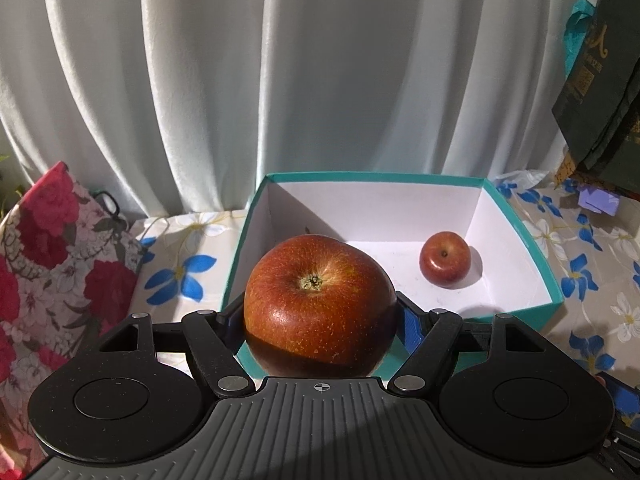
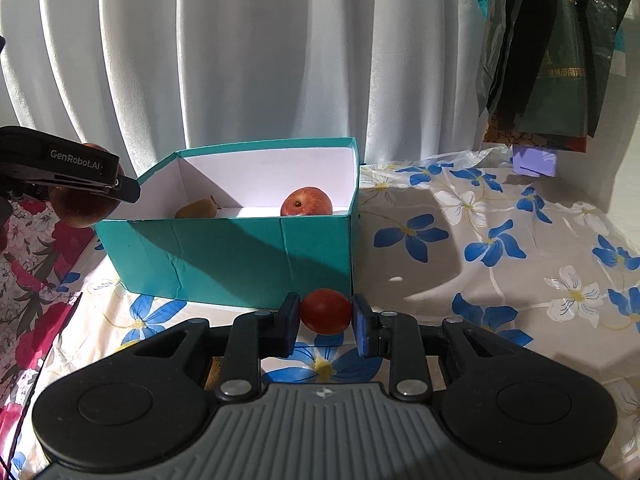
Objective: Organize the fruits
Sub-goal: 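Carry the red apple into the teal box and open the left gripper while the right holds the tomato, then lower the cherry tomato into the teal box and open the right gripper, then move both tools back toward the yellow pear and brown kiwi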
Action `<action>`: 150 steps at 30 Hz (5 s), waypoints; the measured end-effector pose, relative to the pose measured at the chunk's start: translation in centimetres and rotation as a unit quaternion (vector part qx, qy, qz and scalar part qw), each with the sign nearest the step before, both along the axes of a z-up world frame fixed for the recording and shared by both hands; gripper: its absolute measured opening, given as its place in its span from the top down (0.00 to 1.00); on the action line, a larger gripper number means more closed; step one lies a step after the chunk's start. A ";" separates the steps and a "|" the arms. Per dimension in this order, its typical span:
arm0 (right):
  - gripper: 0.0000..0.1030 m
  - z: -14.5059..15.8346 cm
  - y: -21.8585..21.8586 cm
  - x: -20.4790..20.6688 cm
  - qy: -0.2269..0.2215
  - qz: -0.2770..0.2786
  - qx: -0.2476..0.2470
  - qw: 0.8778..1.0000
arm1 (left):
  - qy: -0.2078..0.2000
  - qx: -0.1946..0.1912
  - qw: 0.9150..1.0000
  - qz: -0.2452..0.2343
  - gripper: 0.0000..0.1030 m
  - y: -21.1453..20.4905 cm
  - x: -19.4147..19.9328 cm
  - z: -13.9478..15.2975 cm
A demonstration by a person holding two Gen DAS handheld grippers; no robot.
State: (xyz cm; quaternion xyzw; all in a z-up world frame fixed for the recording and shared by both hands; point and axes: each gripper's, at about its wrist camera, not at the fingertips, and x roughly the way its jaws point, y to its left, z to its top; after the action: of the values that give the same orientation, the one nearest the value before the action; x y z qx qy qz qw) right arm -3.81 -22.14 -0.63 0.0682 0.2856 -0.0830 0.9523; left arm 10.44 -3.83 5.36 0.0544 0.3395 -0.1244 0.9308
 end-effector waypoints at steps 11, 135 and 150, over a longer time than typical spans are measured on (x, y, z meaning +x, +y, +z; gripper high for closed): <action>0.74 0.7 -0.8 0.3 -0.008 -0.021 -0.005 1.000 | -0.002 0.017 1.000 0.016 0.25 -1.6 4.1 -1.3; 0.14 3.2 -0.6 5.1 -0.091 0.063 -0.020 0.994 | 0.068 0.007 0.996 0.062 0.02 4.8 -10.3 -6.2; 0.08 1.5 0.0 -3.1 -0.039 0.054 -0.025 0.997 | 0.081 -0.009 0.996 -0.032 0.02 1.6 -10.1 -9.0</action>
State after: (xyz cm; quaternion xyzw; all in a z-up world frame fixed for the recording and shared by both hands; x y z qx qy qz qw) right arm -6.87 -22.10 0.91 0.0324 0.2491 -0.0359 0.9673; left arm 0.33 -2.25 -3.68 0.0465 0.4109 -0.1613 0.8961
